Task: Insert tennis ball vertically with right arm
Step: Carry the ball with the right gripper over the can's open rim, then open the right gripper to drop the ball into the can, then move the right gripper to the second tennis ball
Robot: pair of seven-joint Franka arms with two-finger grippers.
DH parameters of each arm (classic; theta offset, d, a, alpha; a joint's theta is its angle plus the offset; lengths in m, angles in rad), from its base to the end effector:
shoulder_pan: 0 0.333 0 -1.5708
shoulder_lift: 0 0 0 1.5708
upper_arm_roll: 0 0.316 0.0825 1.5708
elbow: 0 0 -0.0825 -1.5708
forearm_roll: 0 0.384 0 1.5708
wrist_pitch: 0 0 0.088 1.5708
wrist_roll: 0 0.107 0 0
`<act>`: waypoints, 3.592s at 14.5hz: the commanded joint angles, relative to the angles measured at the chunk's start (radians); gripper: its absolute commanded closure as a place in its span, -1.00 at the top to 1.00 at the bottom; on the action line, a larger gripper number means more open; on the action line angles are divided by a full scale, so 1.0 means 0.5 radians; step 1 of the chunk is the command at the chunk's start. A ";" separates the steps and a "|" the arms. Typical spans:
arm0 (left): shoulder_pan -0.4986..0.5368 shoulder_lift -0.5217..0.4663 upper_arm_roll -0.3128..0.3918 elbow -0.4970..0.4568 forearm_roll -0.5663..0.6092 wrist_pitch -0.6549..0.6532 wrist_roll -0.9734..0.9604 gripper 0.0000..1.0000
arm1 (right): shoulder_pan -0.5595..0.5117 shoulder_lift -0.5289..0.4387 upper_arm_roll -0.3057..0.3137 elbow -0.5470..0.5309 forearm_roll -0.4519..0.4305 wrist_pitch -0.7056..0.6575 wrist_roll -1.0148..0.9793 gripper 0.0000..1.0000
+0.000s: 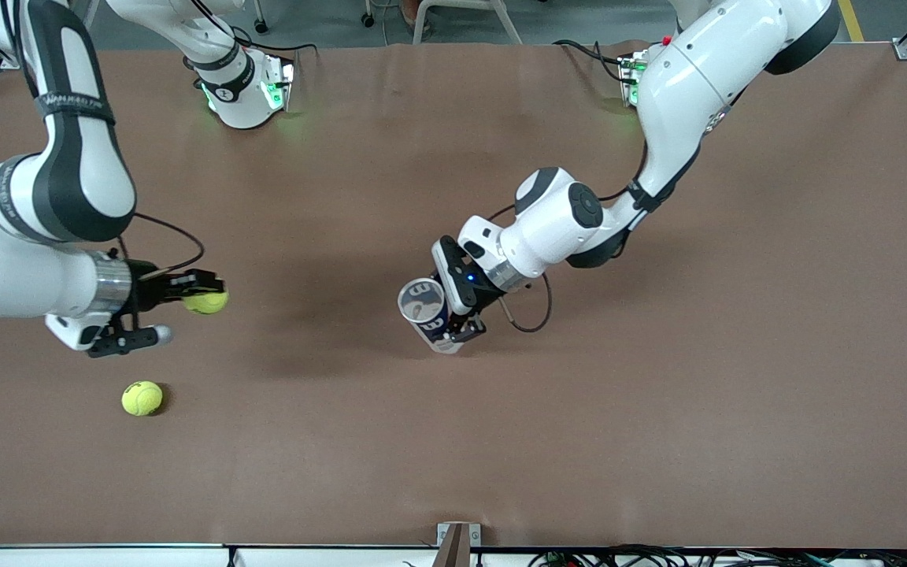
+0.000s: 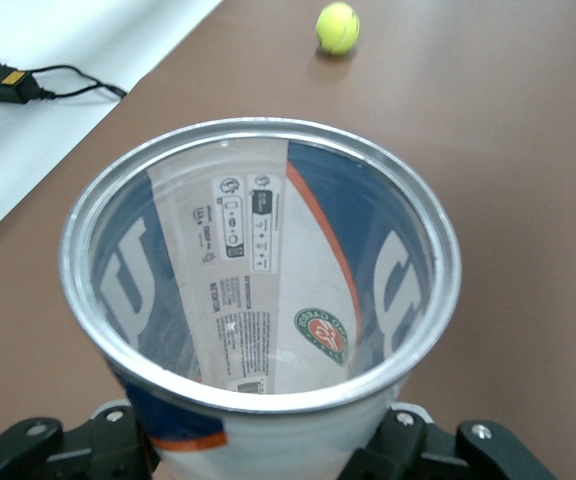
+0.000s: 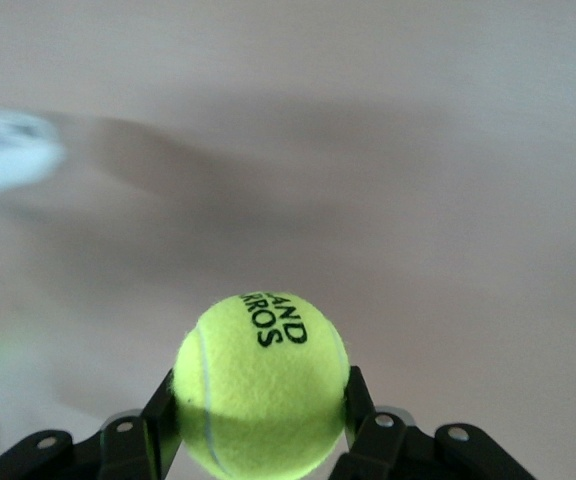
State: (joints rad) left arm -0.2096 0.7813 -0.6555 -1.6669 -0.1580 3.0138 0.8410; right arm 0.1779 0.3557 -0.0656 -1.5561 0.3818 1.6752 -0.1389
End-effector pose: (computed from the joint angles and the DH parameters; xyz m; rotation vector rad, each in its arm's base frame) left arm 0.5505 -0.4794 0.2950 2.0695 -1.4783 0.8966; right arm 0.6308 0.1125 0.4314 -2.7612 -0.2311 0.3204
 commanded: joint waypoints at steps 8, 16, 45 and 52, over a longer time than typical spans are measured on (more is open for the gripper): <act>-0.268 0.278 -0.021 -0.062 -0.098 0.700 -0.283 0.43 | 0.531 0.095 -0.016 0.069 0.608 0.420 0.606 -0.55; -0.271 0.312 -0.017 -0.081 -0.104 0.701 -0.295 0.44 | 0.537 0.151 -0.016 0.047 0.589 0.209 0.658 -0.55; -0.403 0.327 0.105 -0.072 -0.098 0.688 -0.301 0.52 | 0.240 0.346 -0.268 0.096 0.069 0.251 0.243 1.00; -0.403 0.327 0.105 -0.072 -0.098 0.688 -0.301 0.53 | 0.080 0.620 -0.271 0.099 -0.675 0.886 -0.216 1.00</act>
State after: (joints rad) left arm -0.3913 0.9386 -0.6238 -1.6942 -0.1911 3.3722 0.6991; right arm 0.2236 0.6292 -0.2091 -1.5221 0.1012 2.0584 -0.1884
